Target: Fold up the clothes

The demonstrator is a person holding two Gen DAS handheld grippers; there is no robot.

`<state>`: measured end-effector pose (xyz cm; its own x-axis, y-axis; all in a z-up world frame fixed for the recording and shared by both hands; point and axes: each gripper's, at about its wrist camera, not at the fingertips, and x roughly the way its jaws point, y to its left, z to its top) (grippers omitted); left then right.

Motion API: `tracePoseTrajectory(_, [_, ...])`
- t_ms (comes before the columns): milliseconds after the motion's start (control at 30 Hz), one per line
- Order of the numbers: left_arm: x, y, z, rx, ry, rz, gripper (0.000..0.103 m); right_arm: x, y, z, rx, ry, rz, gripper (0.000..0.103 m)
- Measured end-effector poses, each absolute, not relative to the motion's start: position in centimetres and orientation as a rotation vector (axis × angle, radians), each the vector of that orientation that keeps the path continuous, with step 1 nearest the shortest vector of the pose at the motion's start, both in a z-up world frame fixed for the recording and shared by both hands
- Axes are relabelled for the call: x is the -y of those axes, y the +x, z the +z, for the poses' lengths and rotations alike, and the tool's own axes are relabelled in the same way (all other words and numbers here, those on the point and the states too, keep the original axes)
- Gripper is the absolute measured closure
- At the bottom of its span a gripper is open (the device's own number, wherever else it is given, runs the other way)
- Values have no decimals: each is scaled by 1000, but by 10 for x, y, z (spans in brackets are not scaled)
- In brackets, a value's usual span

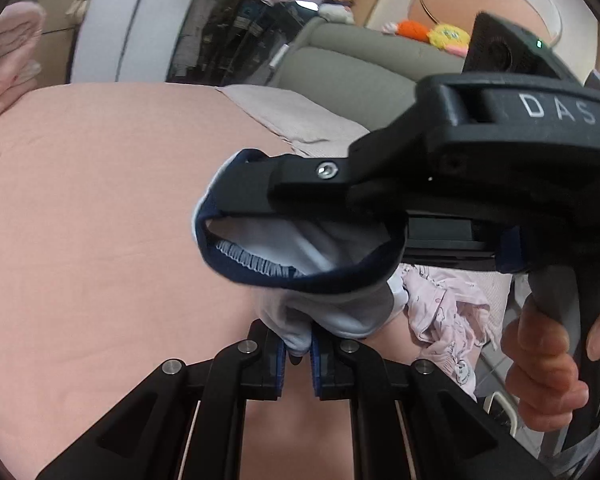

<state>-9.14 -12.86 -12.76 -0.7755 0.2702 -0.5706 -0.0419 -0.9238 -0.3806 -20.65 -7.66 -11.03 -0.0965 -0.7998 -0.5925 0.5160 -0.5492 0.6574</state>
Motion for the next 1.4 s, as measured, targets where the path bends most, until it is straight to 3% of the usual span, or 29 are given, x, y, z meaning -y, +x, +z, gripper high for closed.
tracePoseTrajectory(267, [174,-51,-126,632,-987,2890,95,121,-174,-106,393,1238,-1638,94])
tracePoseTrajectory(467, [182,-15,-127,538,-1028,2987,95,146,-152,-106,369,1238,-1567,94])
tracePoseTrajectory(767, [206,25,-133,552,-1104,3015,95,166,-129,-112,362,1266,-1491,94])
tracePoseTrajectory(1200, [196,38,-151,399,-1218,3060,94,190,-112,-134,164,1301,-1574,93])
tracePoseTrajectory(1333, [204,31,-155,498,-1300,3035,92,184,-114,-139,128,1318,-1599,92])
tracePoseTrajectory(1400, [210,30,-156,573,-1302,2995,92,177,-117,-142,127,1339,-1601,83])
